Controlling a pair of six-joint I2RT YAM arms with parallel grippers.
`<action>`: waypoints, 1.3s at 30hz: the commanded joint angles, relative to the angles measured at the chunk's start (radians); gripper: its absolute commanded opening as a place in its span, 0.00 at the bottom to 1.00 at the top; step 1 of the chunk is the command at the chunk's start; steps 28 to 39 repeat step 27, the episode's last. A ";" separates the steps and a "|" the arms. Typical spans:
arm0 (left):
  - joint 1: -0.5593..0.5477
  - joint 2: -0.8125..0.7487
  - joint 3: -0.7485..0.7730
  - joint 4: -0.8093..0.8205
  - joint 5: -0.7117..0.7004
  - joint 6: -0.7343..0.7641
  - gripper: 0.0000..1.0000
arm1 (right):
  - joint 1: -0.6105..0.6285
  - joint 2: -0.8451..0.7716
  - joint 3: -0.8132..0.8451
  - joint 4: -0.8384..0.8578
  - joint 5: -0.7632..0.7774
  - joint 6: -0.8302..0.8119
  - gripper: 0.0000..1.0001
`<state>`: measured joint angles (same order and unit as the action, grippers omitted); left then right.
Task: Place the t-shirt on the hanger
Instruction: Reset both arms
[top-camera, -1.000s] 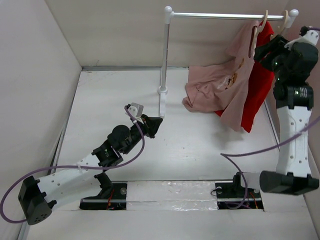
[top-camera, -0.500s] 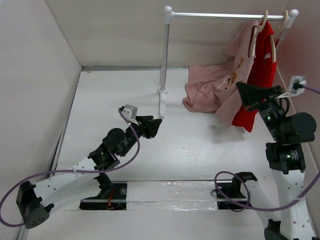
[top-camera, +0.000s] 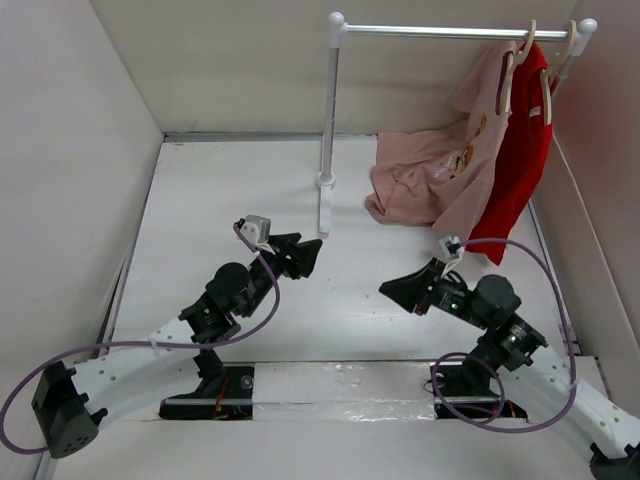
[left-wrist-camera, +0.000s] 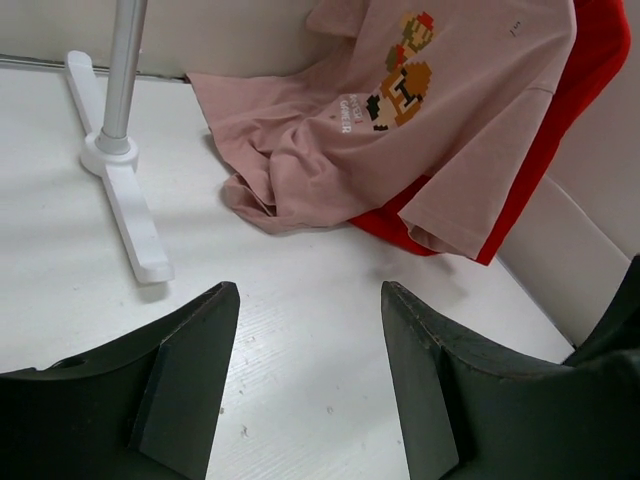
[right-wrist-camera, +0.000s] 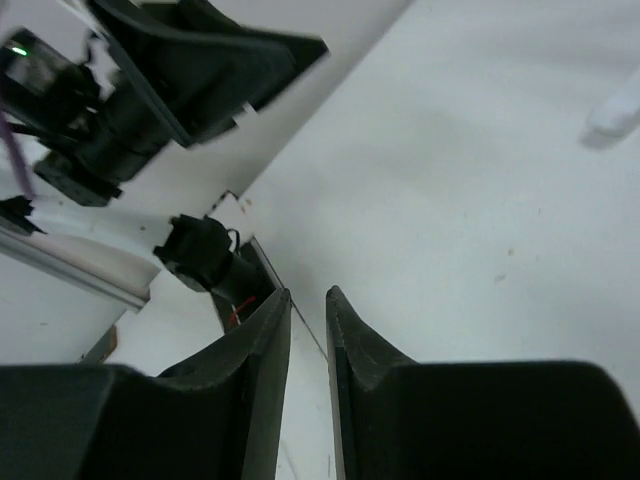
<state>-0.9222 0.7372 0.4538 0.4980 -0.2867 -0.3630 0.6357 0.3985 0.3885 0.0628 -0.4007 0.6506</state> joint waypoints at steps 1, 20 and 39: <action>-0.003 0.004 -0.004 0.065 -0.049 0.009 0.56 | 0.131 -0.006 -0.049 0.097 0.164 0.017 0.25; -0.003 -0.027 -0.052 -0.099 -0.003 -0.151 0.54 | 0.473 0.068 0.001 0.019 0.634 -0.155 0.13; -0.003 0.028 -0.023 -0.084 0.006 -0.148 0.55 | 0.473 0.037 0.007 -0.023 0.654 -0.152 0.32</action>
